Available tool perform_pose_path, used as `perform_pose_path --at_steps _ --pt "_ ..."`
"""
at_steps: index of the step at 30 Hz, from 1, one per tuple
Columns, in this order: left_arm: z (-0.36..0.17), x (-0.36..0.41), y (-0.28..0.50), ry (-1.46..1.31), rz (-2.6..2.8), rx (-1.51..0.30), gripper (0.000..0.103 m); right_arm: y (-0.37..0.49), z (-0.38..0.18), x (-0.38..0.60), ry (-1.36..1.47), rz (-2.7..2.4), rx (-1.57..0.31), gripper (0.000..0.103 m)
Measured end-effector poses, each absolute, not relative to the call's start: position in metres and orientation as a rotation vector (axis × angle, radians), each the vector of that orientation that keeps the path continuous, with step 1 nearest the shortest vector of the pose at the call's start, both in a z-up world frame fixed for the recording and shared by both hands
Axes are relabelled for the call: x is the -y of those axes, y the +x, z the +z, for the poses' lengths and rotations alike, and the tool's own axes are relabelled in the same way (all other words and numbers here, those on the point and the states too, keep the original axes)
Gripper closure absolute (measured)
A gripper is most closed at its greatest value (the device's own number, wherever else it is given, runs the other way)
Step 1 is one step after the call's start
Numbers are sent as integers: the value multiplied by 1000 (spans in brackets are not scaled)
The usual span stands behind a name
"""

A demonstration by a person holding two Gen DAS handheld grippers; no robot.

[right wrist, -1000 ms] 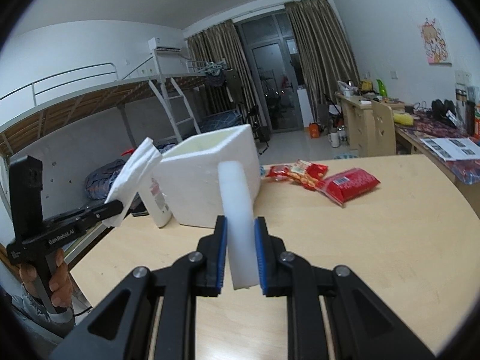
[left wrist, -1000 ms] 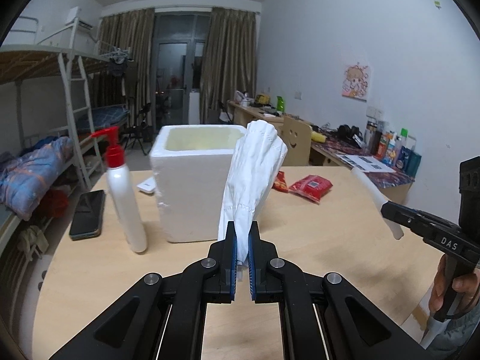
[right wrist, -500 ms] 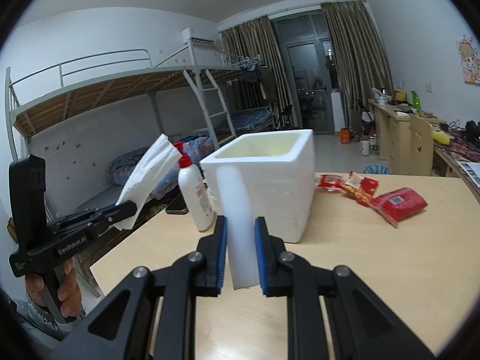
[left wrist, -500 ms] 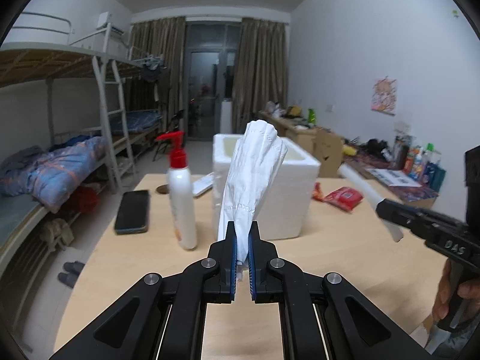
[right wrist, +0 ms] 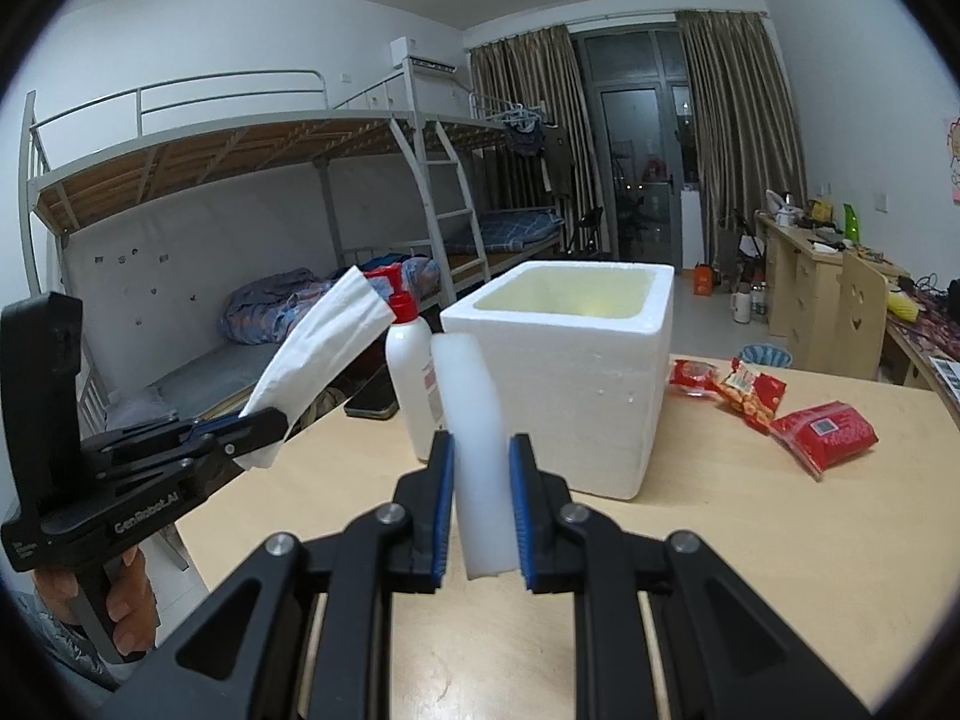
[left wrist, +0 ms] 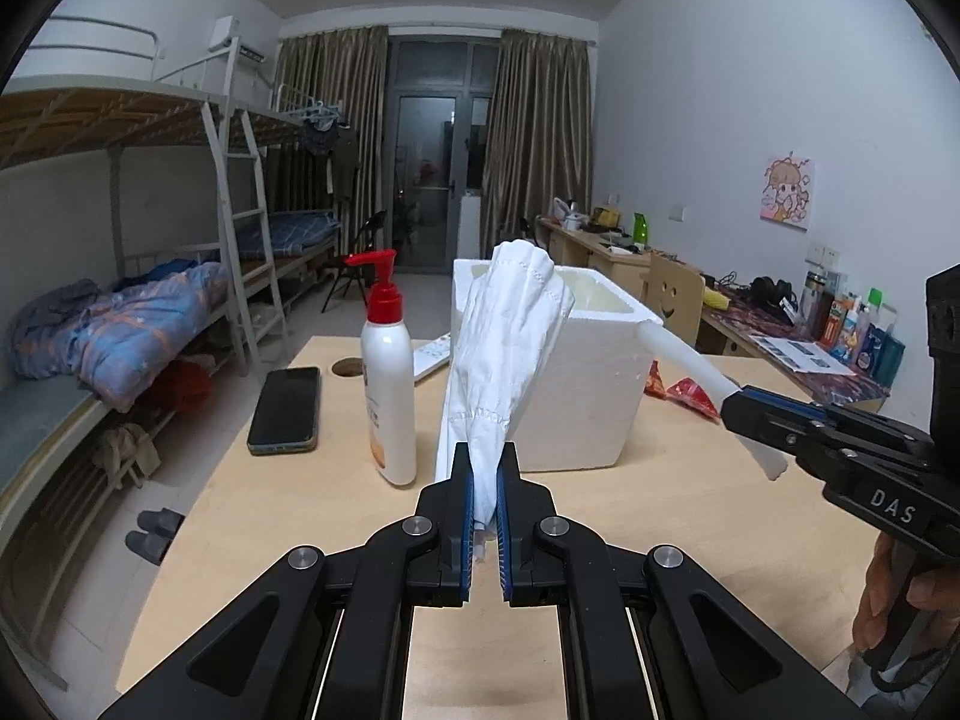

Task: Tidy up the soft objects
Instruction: 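Carry the masks and foam stick in both tools over the foam box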

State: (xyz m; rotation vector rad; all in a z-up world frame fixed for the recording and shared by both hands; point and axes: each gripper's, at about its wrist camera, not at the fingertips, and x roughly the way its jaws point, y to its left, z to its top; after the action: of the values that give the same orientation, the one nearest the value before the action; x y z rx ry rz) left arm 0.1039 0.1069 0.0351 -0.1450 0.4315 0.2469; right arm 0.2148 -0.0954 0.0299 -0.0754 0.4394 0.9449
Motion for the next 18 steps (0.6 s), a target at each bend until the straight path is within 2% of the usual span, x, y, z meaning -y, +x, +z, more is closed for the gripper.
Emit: perform_pose_path --at_steps 18 --pt "89 -105 136 -108 225 -383 96 232 79 88 -81 909 -376 81"
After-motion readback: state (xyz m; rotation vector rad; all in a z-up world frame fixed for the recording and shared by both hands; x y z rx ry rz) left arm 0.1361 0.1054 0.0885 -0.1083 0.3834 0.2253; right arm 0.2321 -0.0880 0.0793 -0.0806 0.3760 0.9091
